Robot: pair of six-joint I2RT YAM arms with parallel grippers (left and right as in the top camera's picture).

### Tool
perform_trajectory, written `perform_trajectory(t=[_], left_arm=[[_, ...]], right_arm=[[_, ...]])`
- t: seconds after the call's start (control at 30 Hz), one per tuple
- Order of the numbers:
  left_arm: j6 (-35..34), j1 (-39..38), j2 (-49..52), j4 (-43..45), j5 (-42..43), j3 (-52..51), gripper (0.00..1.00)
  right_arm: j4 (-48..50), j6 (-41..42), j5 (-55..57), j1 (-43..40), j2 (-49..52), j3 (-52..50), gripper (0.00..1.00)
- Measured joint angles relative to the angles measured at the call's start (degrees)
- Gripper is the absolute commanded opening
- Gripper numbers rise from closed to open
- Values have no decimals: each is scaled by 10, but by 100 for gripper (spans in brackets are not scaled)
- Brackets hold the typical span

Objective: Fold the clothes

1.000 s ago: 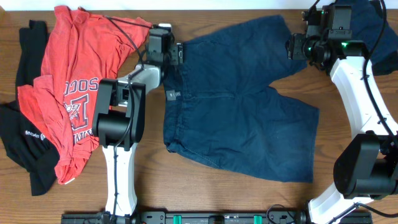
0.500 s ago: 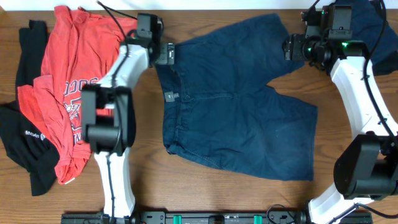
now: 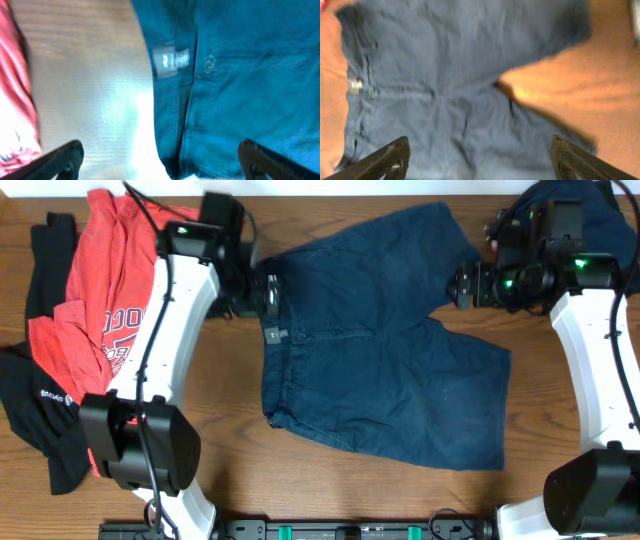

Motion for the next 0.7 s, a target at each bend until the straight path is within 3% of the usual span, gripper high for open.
perform_trajectory(t=[0.2, 0.37, 0.7], left_arm=[[-35, -44, 4, -27, 1, -95, 89], [-81, -89, 8, -10, 1, -162, 89], [-204, -136, -37, 64, -4, -327, 89]], right_arm=[[-98, 1, 3, 0, 0, -1, 79], [-147, 1, 7, 0, 0, -7, 73], [-114, 4, 14, 0, 0, -126, 71]])
